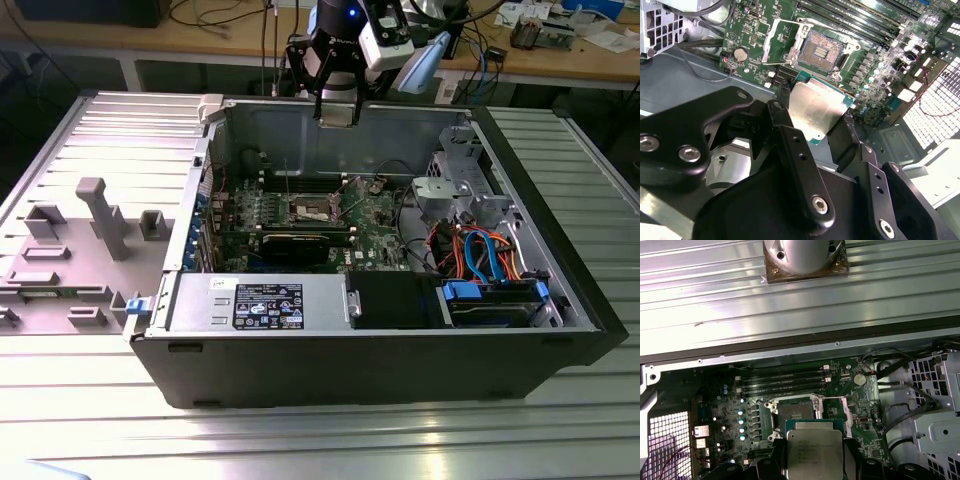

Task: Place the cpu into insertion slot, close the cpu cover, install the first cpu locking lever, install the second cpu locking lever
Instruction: 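Place the cpu into insertion slot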

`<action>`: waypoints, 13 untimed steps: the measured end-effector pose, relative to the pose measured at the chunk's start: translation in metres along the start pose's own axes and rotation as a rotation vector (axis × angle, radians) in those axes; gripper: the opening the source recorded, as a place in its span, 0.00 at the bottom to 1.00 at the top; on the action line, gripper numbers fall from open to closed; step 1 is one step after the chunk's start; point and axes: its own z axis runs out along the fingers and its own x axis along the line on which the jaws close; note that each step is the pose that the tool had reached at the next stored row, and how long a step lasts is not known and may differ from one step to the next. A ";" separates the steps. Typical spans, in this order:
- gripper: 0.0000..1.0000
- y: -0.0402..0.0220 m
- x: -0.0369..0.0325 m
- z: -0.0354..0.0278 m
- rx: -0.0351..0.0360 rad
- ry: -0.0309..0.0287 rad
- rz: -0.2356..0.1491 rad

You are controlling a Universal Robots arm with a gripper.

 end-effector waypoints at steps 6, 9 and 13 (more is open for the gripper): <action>0.55 -0.0016 -0.0001 0.0000 -0.0002 -0.0014 0.016; 0.55 -0.0017 -0.0001 0.0005 -0.0012 -0.0064 0.072; 0.55 -0.0020 0.0011 0.0014 -0.0023 -0.0110 0.121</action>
